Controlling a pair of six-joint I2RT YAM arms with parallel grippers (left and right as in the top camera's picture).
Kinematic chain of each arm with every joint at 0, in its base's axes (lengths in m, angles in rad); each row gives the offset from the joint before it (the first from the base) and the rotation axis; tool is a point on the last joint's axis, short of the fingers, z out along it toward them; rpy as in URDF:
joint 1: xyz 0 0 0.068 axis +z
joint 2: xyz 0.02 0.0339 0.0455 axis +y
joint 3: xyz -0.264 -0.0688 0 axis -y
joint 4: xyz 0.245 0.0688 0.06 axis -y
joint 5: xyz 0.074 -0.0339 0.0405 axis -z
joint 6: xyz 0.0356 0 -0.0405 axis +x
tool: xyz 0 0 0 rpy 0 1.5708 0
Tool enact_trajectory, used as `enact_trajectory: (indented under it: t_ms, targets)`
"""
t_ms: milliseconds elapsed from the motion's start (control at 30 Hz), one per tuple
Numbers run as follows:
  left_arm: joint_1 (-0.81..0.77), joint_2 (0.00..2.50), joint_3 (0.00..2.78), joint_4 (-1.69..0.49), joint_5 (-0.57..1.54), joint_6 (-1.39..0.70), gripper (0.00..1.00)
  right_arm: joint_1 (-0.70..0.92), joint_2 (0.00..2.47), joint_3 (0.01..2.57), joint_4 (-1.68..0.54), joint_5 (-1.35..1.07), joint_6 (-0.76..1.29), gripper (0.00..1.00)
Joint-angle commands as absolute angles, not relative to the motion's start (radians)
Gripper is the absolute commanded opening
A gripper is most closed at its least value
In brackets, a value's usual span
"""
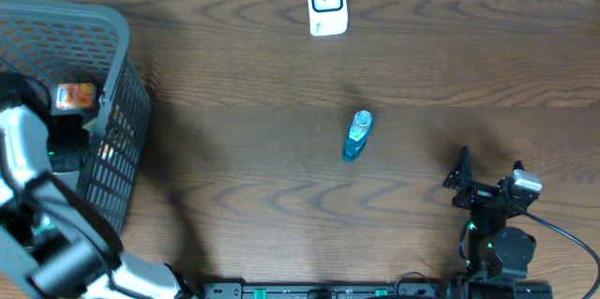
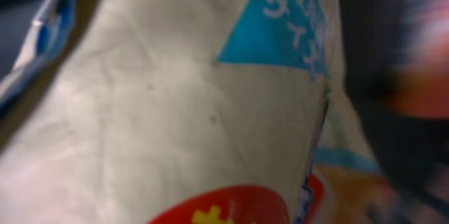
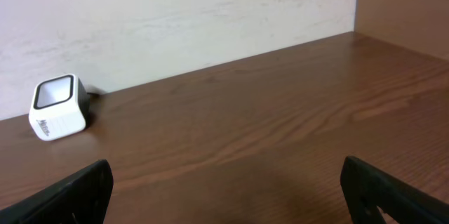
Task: Scan the item barcode
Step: 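Grasp the yellow snack bag and lift it from the basket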
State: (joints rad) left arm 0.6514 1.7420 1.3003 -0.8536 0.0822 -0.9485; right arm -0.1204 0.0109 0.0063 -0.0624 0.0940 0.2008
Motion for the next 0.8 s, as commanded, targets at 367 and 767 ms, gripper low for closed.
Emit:
enact_trajectory:
  t_ms: [367,767]
  targets:
    - [0.666,1.044,1.325,-0.698,0.204,-0.917,0.07,-0.126,0.006,0.006,-0.065,0.096,0.193,0.99]
    - [0.380,0.909,1.324,-0.733,0.418,-0.743,0.07,-0.126,0.006,0.006,-0.065,0.096,0.194,0.99]
